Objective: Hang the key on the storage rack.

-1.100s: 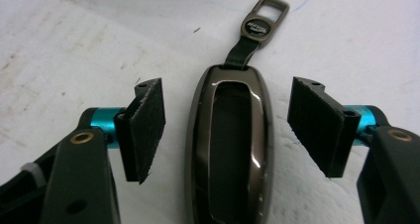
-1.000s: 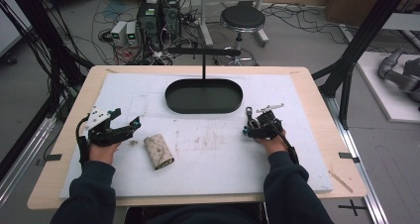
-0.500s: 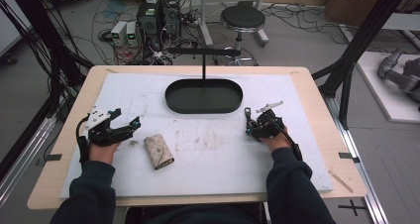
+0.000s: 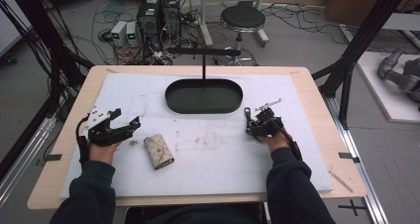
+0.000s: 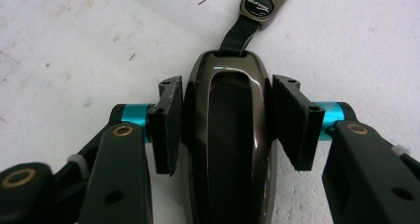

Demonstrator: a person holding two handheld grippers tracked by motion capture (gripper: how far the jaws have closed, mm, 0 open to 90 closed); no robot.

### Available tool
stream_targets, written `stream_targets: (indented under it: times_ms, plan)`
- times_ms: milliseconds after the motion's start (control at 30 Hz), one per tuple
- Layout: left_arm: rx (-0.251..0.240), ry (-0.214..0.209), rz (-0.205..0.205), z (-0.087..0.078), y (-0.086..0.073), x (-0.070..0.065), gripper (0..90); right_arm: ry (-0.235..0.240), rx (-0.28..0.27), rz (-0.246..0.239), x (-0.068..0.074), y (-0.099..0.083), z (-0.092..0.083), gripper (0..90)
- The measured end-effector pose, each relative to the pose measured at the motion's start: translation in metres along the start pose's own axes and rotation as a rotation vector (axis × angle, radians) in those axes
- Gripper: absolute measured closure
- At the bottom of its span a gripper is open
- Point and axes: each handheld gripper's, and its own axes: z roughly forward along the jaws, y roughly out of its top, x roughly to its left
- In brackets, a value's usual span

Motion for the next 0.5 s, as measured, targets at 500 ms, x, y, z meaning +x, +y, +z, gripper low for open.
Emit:
stream_targets:
  times_ms: [500]
  plan:
    - [0.001, 0.004, -0.007, 0.0, 0.0, 0.001, 21.6, 0.034, -0.283, -0.067, 0.015, 0.047, -0.057, 50.1]
